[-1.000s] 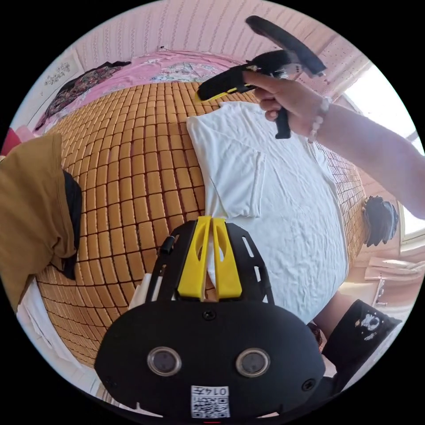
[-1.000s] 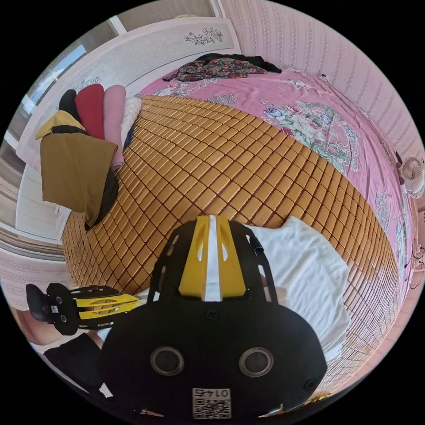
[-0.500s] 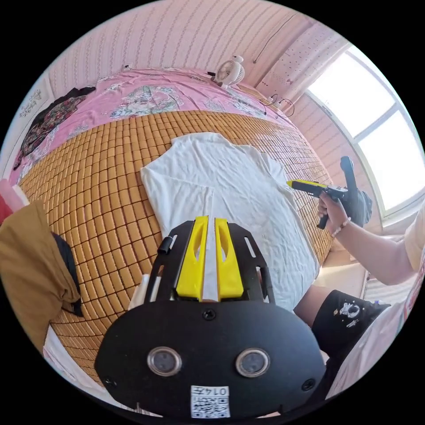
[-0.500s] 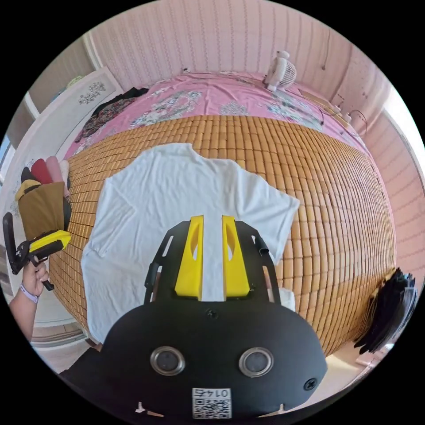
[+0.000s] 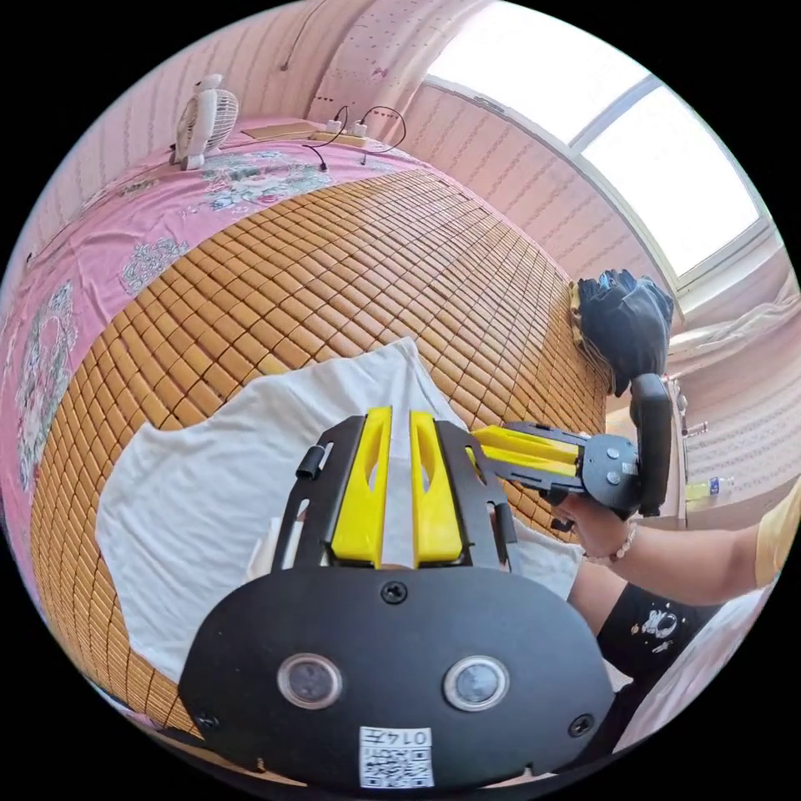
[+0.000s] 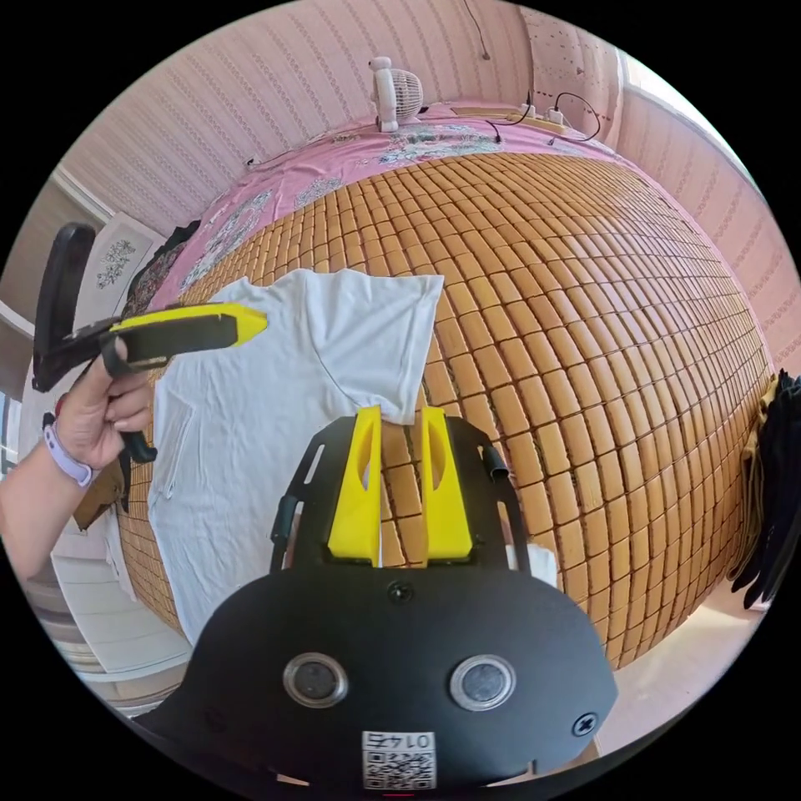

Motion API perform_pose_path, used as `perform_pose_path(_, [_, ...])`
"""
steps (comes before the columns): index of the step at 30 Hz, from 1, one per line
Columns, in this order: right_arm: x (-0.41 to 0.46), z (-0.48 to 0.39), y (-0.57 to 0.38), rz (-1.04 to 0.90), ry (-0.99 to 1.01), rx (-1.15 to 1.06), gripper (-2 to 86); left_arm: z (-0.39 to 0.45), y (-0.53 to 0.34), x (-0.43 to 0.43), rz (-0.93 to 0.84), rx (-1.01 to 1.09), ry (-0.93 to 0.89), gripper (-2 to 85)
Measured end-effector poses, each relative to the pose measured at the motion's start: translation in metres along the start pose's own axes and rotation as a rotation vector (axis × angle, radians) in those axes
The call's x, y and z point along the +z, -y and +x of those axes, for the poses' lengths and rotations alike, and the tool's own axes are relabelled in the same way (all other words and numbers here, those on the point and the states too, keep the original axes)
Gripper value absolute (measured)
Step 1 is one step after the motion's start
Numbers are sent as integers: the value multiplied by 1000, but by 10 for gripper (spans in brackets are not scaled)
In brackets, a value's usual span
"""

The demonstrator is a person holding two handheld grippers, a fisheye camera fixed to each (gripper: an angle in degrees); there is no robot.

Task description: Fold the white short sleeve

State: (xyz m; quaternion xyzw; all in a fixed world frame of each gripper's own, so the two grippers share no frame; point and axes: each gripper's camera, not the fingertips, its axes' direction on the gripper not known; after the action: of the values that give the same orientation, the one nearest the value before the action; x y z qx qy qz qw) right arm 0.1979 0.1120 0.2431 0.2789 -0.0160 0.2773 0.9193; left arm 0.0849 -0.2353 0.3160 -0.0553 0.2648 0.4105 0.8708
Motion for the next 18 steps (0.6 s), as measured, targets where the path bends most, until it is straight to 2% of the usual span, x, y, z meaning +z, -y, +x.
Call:
perform_pose_path(8, [-11,12,-14,61,-10,3,38,24,74,63,-31,-55,56,67])
perform_pose_path(11, [-15,18,-14,43,-4,-10,30,26,81,85,-113,-60,136,27])
perform_pose_path(15, [-20,28,-16,35,27,0,14,19,75,76,-78,-90,128,-4])
perform_pose_path(18, [-27,31,-19,47,21,-29,6,10,56,38,67,-132,117,-7])
